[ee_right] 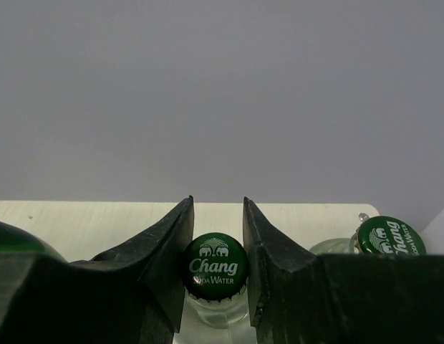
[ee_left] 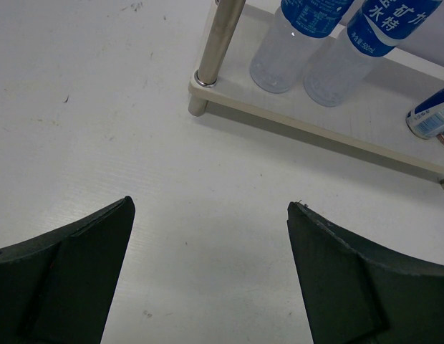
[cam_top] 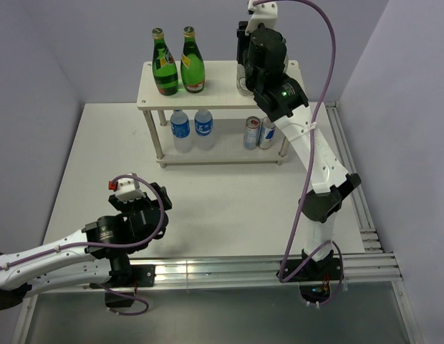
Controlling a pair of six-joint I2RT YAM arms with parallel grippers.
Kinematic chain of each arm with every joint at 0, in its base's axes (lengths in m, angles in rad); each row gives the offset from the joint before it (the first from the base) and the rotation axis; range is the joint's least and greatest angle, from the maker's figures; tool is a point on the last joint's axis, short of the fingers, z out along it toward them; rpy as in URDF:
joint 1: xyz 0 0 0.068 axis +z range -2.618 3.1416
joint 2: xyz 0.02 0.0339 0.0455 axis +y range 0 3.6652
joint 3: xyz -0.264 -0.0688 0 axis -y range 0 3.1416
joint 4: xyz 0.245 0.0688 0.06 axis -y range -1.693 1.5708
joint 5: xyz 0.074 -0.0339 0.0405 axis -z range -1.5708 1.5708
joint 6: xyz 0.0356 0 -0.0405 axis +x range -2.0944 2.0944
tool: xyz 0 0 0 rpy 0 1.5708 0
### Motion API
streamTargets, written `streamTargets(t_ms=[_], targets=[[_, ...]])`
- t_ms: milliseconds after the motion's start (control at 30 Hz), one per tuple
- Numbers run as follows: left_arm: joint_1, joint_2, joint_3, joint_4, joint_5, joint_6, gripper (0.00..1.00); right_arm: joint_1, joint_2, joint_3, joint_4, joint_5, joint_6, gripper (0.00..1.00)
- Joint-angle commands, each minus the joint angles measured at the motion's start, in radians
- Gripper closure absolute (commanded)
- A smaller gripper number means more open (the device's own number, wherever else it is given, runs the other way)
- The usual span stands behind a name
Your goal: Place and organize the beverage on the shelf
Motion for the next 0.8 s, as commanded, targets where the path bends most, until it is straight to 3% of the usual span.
streamTargets(t_ms=[0, 100, 133, 167, 200, 300, 367, 567, 767], targets=[[-0.006, -0.005, 0.006, 0.016, -0.012, 0.012, 0.06, -0.010, -0.026, -0.005, 0.162, -0.002, 0.009, 1.00], [-0.006, -0.003, 0.006, 0.013, -0.012, 0.012, 0.06, -0.010, -0.021, -0.012, 0.156, 0.010, 0.012, 1.00], [-0.006, -0.002, 0.006, 0.014, -0.012, 0.012, 0.06, -0.010, -0.020, -0.013, 0.153, 0.016, 0.013, 0.95], [-0.006, -0.001, 0.006, 0.013, -0.012, 0.012, 0.06, -0.010, -0.020, -0.015, 0.153, 0.017, 0.015, 0.88], [-0.006, -0.001, 0.006, 0.013, -0.012, 0.012, 0.05, -0.008, -0.023, -0.018, 0.153, 0.017, 0.013, 0.66], [-0.006, -0.001, 0.008, 0.013, -0.012, 0.010, 0.06, -0.010, -0.024, -0.025, 0.154, 0.017, 0.018, 0.36], [-0.006, 0.000, 0.006, 0.011, -0.012, 0.009, 0.05, -0.008, -0.024, -0.028, 0.151, 0.022, 0.019, 0.28], [-0.006, 0.002, 0.008, 0.011, -0.013, 0.009, 0.06, -0.008, -0.037, -0.047, 0.150, 0.028, 0.027, 0.19], [-0.006, 0.011, 0.011, 0.005, -0.016, 0.003, 0.05, 0.009, -0.112, -0.137, 0.164, 0.042, 0.050, 0.17]])
